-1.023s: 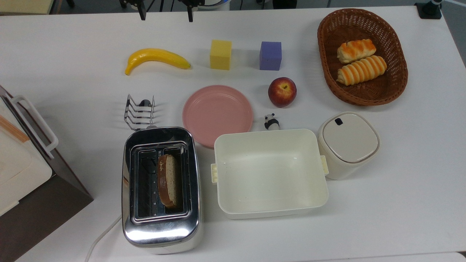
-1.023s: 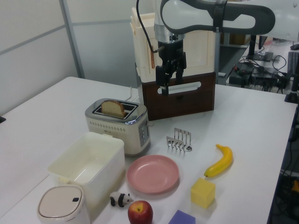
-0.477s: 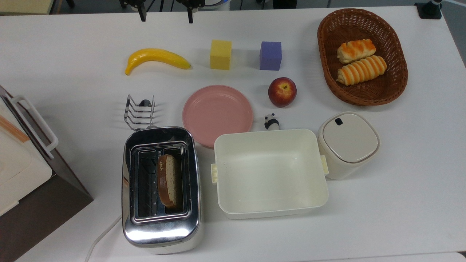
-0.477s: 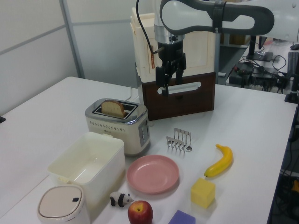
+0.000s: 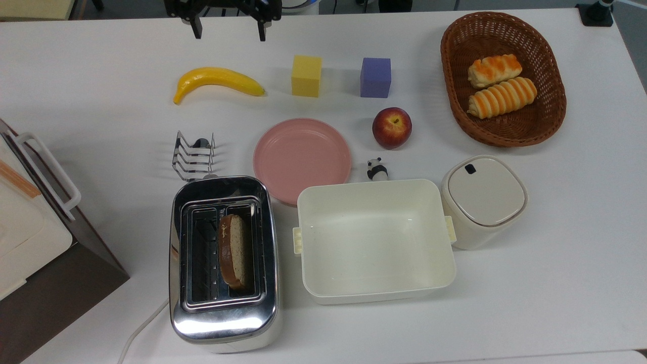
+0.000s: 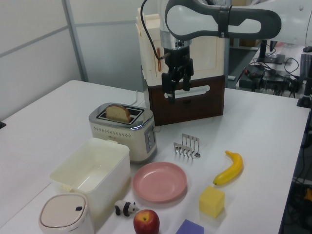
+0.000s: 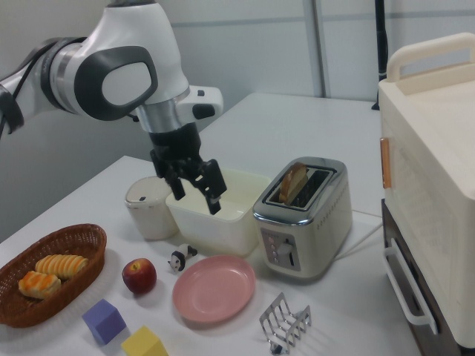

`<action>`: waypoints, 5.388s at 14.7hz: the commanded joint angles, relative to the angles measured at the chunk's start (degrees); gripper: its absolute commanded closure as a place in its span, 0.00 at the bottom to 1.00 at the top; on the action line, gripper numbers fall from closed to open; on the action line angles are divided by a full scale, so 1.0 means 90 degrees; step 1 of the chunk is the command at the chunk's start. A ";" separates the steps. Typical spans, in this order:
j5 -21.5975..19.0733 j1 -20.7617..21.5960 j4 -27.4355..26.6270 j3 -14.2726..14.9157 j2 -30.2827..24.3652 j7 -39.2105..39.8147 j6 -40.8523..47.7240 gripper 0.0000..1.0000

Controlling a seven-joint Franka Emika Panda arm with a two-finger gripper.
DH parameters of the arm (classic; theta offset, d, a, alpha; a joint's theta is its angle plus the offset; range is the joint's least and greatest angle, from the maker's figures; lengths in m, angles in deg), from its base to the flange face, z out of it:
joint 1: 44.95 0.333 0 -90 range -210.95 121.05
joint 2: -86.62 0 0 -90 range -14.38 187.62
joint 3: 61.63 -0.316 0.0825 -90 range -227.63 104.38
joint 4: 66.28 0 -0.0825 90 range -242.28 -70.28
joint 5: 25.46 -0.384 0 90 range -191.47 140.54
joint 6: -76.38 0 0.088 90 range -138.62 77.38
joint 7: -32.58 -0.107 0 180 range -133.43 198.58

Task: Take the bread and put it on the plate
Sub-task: 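Move the open gripper over the toaster slot holding the bread slice, then lower the gripper into the toaster and close it on the bread slice, then lift the bread slice straight up out of the toaster slot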

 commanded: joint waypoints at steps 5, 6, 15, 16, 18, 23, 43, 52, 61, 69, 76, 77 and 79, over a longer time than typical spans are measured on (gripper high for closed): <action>-0.0040 -0.0126 0.0051 0.0043 0.0522 0.0031 -0.1558 0.01; -0.0040 -0.0155 0.0090 0.0043 0.0561 0.0031 -0.1744 0.01; 0.0165 -0.0107 0.0509 -0.0016 0.1410 0.0070 -0.2859 0.03; 0.0165 -0.0078 0.0626 -0.0006 0.1527 0.0061 -0.2859 0.04; 0.0340 0.0127 0.0695 0.0004 0.1733 0.0012 -0.2898 0.04; 0.0390 0.0294 0.0695 -0.0006 0.1812 0.0002 -0.3113 0.05; 0.0917 0.0274 0.0979 0.0033 0.2641 0.0060 -0.4812 0.08; 0.1083 0.0294 0.0969 0.0033 0.2818 0.0061 -0.4910 0.46; 0.1103 0.0284 0.0959 0.0033 0.2798 0.0061 -0.4910 0.88; 0.1240 0.0284 0.0920 -0.0016 0.2730 0.0041 -0.4910 0.99; 0.1230 0.0303 0.0891 -0.0045 0.2486 0.0022 -0.4890 1.00; 0.1230 0.0303 0.0891 -0.0055 0.2437 0.0012 -0.4881 1.00; 0.1181 0.0352 0.0872 -0.0065 0.2175 -0.0008 -0.4822 1.00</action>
